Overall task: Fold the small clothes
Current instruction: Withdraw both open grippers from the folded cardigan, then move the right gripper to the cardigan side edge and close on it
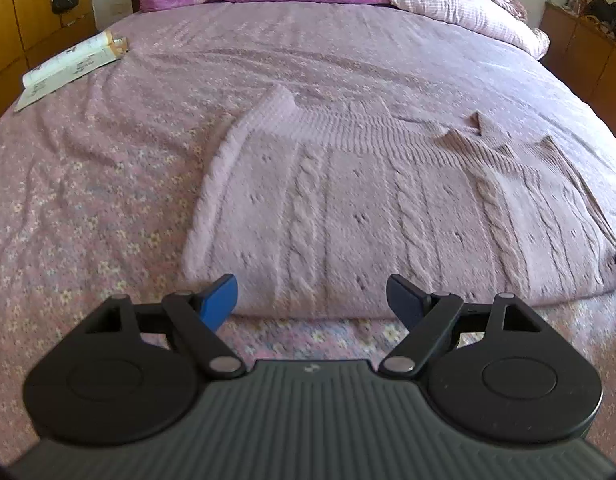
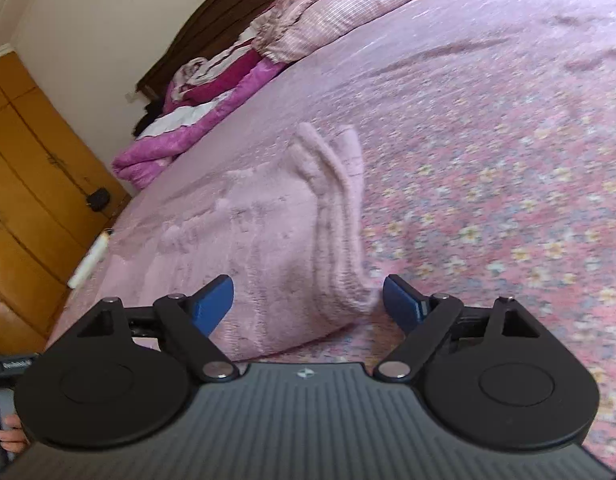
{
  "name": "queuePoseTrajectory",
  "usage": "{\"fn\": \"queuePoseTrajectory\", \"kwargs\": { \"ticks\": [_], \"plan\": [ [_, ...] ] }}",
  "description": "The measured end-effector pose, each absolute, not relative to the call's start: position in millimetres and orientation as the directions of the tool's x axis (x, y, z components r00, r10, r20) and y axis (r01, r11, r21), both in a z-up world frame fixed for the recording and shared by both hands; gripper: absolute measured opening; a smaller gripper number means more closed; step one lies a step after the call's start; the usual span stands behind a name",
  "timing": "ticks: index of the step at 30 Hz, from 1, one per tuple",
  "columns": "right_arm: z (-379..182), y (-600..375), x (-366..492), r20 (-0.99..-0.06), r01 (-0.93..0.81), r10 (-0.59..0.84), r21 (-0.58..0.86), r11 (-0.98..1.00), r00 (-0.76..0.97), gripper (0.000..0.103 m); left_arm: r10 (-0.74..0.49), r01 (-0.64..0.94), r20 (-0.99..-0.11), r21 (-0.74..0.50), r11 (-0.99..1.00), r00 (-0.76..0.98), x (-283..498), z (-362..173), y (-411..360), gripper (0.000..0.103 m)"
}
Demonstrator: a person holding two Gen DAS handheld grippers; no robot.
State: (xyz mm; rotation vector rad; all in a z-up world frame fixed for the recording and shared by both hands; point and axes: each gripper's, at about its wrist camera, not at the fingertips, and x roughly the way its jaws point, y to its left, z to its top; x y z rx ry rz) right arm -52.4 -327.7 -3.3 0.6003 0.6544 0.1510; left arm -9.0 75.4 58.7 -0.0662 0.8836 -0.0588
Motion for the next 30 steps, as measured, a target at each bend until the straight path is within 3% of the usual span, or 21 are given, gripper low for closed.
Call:
{"fn": "queuePoseTrajectory", "kwargs": {
  "ticks": [21, 26, 30],
  "plan": [
    [-15.2, -327.7, -21.3, -0.455, 0.018, 0.421, 0.695, 0.718, 0.785, 0.089, -0.063, 0.053, -0.782, -0.039, 0.998, 0.620, -27.5, 58.8, 49.5, 0.083],
    [-20.1, -326.0, -19.0, -0.446, 0.042, 0.426, 0.728, 0.684, 0.787, 0.065, -0.061, 0.048, -0.784, -0.040, 0.998, 0.618, -28.9, 58.7, 49.5, 0.083],
    [-25.0, -330.3, -19.0, -0.440, 0.061, 0.422, 0.745, 0.664, 0.793, 0.059, -0.054, 0.045, -0.783, -0.034, 0.998, 0.619, -29.9, 59.2, 50.1, 0.083]
  ]
}}
